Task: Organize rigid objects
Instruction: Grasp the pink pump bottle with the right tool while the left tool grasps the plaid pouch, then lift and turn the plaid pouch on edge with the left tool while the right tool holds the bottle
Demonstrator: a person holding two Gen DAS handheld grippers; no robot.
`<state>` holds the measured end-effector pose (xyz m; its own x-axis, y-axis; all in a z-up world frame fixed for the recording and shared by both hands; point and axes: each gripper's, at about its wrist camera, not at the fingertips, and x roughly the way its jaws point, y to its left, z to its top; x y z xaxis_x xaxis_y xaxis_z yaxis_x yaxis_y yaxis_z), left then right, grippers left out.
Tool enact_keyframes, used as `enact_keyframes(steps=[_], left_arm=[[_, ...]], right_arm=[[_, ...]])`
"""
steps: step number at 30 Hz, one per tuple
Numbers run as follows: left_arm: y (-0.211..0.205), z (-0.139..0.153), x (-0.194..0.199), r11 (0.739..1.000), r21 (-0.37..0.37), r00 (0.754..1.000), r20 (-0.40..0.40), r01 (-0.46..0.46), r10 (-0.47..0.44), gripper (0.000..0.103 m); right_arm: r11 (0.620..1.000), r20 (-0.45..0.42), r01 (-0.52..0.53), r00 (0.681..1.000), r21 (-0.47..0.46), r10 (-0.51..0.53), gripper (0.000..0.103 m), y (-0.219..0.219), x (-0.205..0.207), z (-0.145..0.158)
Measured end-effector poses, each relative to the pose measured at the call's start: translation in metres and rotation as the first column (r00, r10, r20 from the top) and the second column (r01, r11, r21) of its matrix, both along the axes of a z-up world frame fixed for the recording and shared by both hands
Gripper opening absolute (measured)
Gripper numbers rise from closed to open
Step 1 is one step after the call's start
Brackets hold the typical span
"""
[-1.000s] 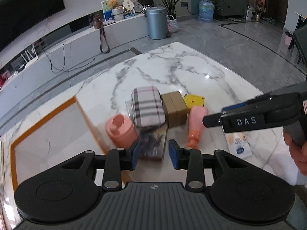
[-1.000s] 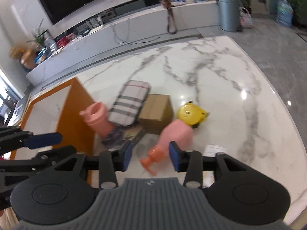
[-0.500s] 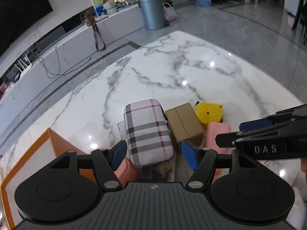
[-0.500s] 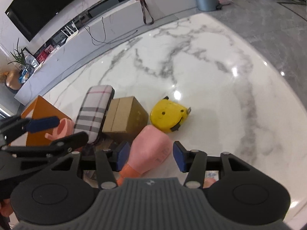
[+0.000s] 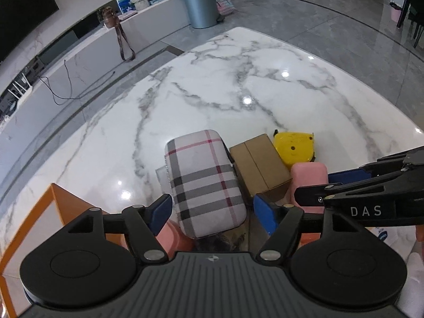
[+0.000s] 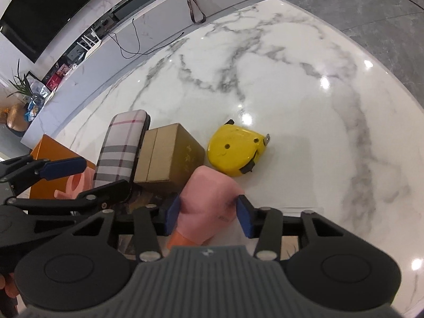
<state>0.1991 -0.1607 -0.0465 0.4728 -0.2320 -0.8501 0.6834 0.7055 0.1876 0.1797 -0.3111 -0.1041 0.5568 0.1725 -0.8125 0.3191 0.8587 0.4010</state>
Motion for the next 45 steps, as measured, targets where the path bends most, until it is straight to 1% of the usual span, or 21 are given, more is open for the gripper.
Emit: enact_keyframes(steps=[2, 5, 6, 7, 9, 11, 16, 19, 22, 24, 26, 27, 29, 30, 34, 35, 36, 37, 38, 39, 45], left_arm=[[-0.001, -0.001, 0.000, 1.000, -0.004, 1.000, -0.007, 0.007, -0.007, 0.082], [-0.006, -0.007, -0.005, 0.997, 0.066, 0.999, 0.022, 0.048, -0.050, 0.083], [-0.008, -0.010, -0.007, 0.994, 0.090, 0.997, 0.043, 0.061, -0.065, 0.083], [-0.009, -0.011, -0.008, 0.992, 0.105, 0.995, 0.064, 0.064, -0.071, 0.083], [-0.012, -0.013, -0.007, 0.991, 0.115, 0.995, 0.067, 0.065, -0.073, 0.081], [-0.015, -0.016, -0.005, 0.989, 0.137, 0.996, 0.067, 0.056, -0.066, 0.081], [-0.016, -0.022, -0.001, 0.988, 0.151, 0.996, 0.074, 0.040, -0.052, 0.080], [-0.014, -0.021, -0.002, 0.991, 0.130, 0.997, 0.068, 0.026, -0.035, 0.073], [-0.012, -0.017, -0.005, 0.994, 0.112, 0.997, 0.078, 0.004, -0.013, 0.069], [-0.012, -0.013, -0.009, 0.996, 0.094, 0.997, 0.079, -0.005, -0.002, 0.045], [-0.014, -0.007, -0.016, 0.995, 0.101, 0.995, 0.099, -0.005, -0.005, 0.035], [-0.015, -0.006, -0.019, 0.994, 0.105, 0.996, 0.093, 0.001, -0.011, 0.026], [-0.013, -0.005, -0.022, 0.995, 0.096, 0.999, 0.033, 0.003, -0.006, 0.024], [-0.012, -0.006, -0.023, 0.996, 0.094, 1.000, 0.018, -0.007, 0.005, 0.024], [-0.007, -0.009, -0.026, 0.995, 0.098, 0.999, 0.044, -0.016, 0.011, 0.025], [-0.006, -0.009, -0.027, 0.996, 0.091, 0.999, 0.044, -0.014, 0.010, 0.033], [-0.004, -0.008, -0.028, 0.996, 0.087, 0.999, 0.047, -0.012, 0.008, 0.046], [-0.003, -0.007, -0.028, 0.996, 0.085, 0.998, 0.059, -0.012, 0.007, 0.052], [-0.003, -0.006, -0.029, 0.996, 0.088, 0.997, 0.080, -0.007, 0.000, 0.063], [-0.004, -0.006, -0.030, 0.995, 0.095, 0.995, 0.095, -0.002, -0.008, 0.071], [-0.014, -0.006, -0.017, 0.992, 0.127, 0.991, 0.127, 0.016, -0.032, 0.078]], right_arm=[[1.000, -0.006, -0.012, 1.000, -0.018, 0.012, 0.041, 0.001, 0.000, 0.003], [0.999, -0.016, -0.029, 0.999, -0.041, 0.028, 0.039, 0.000, 0.000, 0.007], [0.998, -0.023, -0.043, 0.999, -0.053, 0.041, 0.040, 0.001, 0.001, 0.008], [0.996, -0.034, -0.057, 0.998, -0.072, 0.054, 0.045, 0.003, 0.002, 0.008], [0.992, -0.036, -0.071, 0.997, -0.102, 0.067, 0.046, 0.008, 0.001, 0.008], [0.992, -0.032, -0.070, 0.997, -0.101, 0.068, 0.045, 0.009, 0.001, 0.006], [0.997, -0.028, -0.052, 0.998, -0.055, 0.051, 0.047, 0.006, 0.001, 0.001], [0.997, -0.026, -0.055, 0.998, -0.059, 0.054, 0.046, 0.008, 0.001, 0.000], [0.996, -0.030, -0.055, 0.998, -0.069, 0.053, 0.044, 0.010, 0.001, 0.002], [0.994, -0.036, -0.061, 0.998, -0.086, 0.058, 0.044, 0.014, 0.000, 0.004], [0.991, -0.049, -0.081, 0.996, -0.107, 0.076, 0.043, 0.017, 0.000, 0.006], [0.989, -0.057, -0.092, 0.995, -0.117, 0.086, 0.043, 0.018, 0.000, 0.007], [0.986, -0.066, -0.105, 0.993, -0.130, 0.097, 0.042, 0.020, -0.001, 0.009], [0.985, -0.067, -0.106, 0.993, -0.136, 0.097, 0.042, 0.020, -0.002, 0.009], [0.987, -0.069, -0.098, 0.994, -0.124, 0.090, 0.042, 0.018, -0.005, 0.007], [0.989, -0.068, -0.094, 0.994, -0.112, 0.087, 0.042, 0.016, -0.006, 0.006], [0.991, -0.064, -0.090, 0.994, -0.101, 0.084, 0.042, 0.015, -0.006, 0.006], [0.992, -0.061, -0.086, 0.995, -0.092, 0.081, 0.043, 0.013, -0.006, 0.006], [0.993, -0.059, -0.081, 0.995, -0.083, 0.076, 0.043, 0.012, -0.006, 0.005], [0.994, -0.058, -0.077, 0.996, -0.076, 0.073, 0.043, 0.011, -0.006, 0.005], [0.995, -0.052, -0.078, 0.996, -0.069, 0.075, 0.045, 0.010, -0.004, 0.003]])
